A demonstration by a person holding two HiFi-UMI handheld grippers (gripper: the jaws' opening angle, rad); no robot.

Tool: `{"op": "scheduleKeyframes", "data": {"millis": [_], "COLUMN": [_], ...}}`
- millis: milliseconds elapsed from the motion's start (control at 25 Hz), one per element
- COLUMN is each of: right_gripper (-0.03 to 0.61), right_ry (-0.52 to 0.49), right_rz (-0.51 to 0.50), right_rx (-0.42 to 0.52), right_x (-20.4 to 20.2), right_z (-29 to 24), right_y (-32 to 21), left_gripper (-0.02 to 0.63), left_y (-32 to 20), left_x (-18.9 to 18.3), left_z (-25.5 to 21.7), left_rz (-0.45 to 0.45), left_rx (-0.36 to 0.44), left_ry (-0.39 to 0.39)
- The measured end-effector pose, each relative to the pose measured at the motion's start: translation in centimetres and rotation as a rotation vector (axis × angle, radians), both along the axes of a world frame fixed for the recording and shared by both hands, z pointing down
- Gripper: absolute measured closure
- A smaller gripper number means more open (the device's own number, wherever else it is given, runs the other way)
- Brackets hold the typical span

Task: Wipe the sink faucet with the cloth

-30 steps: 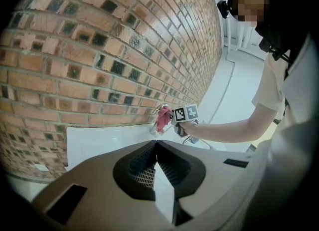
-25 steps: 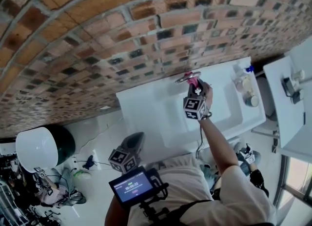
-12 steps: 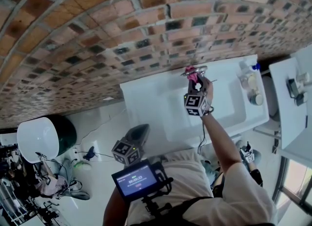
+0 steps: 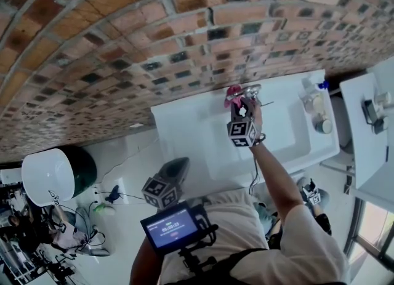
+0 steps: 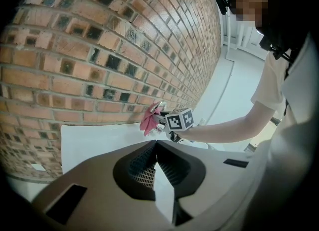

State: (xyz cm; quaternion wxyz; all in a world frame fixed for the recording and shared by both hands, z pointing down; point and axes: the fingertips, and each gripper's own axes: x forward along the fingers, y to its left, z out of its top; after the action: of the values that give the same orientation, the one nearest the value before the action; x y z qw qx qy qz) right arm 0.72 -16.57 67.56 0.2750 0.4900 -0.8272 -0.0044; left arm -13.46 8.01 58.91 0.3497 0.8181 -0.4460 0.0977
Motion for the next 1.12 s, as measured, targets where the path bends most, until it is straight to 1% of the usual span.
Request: {"op": "scheduleKeyframes", "data": {"millis": [200, 360, 400, 440, 560, 600, 640, 680, 760, 800, 840, 880, 920, 1000, 1120], "right_gripper": [0.511, 0.511, 0.511, 0.511, 0.511, 0.511, 0.511, 0.511, 0.511, 0.511, 0.511, 0.511, 0.511, 0.511, 0.509], "right_ry": [-0.025, -0.048, -0.072, -0.113, -0.289, -0.320, -0.327, -0.322, -0.300, -0.270, -0.217, -0.141, -0.048, 0.165, 0.493], "right_rz": [-0.060, -0.188, -0.196, -0.176, -0.009, 0.031, 0.047, 0.037, -0.037, -0.088, -0.143, -0.202, -0.263, -0.375, -0.487], "right_rx": [-0.066, -0.113, -0.117, -0.128, -0.212, -0.238, -0.249, -0.237, -0.152, -0.097, -0.049, -0.016, 0.002, 0.011, 0.005], "right_x": [-1.2, -4.0, -4.6, -4.8, -3.7, -3.3, -3.1, -3.2, -4.1, -4.6, -5.1, -5.7, -6.2, -7.0, -7.3], "right_z": [1.8, 2.5, 2.3, 1.9, 0.7, 0.4, -0.1, -0.9, -4.2, -6.2, -7.9, -9.2, -9.9, -10.5, -10.2], "right_y": [0.7, 2.9, 3.3, 3.3, 2.0, 1.7, 1.8, 2.1, 3.2, 3.6, 3.8, 3.9, 3.8, 3.3, 1.8], "left_gripper": [0.629, 0.627, 0.629, 0.627, 0.627, 0.627, 0.627, 0.627, 0.627, 0.627, 0.629, 0.629, 0.627, 0.629, 0.627], "left_y": [-0.1, -0.2, -0.3, -0.3, -0.3, -0.2, -0.1, 0.0, 0.2, 0.2, 0.2, 0.2, 0.2, 0.3, 0.0], "left_x": [0.3, 0.5, 0.5, 0.5, 0.3, 0.2, 0.0, -0.2, -0.6, -0.8, -0.9, -1.0, -1.1, -1.1, -0.7], "left_z": [0.3, 0.3, 0.2, 0.2, 0.0, 0.0, 0.0, -0.1, -0.1, -0.2, -0.1, -0.1, -0.1, -0.2, -0.4], "left_rz": [0.010, 0.023, 0.020, 0.018, 0.012, 0.007, 0.000, -0.008, -0.022, -0.027, -0.031, -0.037, -0.041, -0.045, -0.041], "left_rx": [-0.003, -0.002, -0.003, -0.002, 0.005, 0.006, 0.006, 0.006, 0.006, 0.006, 0.007, 0.007, 0.006, 0.007, 0.011], "left_ry": [-0.005, -0.013, -0.012, -0.012, -0.014, -0.014, -0.013, -0.013, -0.012, -0.012, -0.011, -0.009, -0.008, -0.005, 0.002]}}
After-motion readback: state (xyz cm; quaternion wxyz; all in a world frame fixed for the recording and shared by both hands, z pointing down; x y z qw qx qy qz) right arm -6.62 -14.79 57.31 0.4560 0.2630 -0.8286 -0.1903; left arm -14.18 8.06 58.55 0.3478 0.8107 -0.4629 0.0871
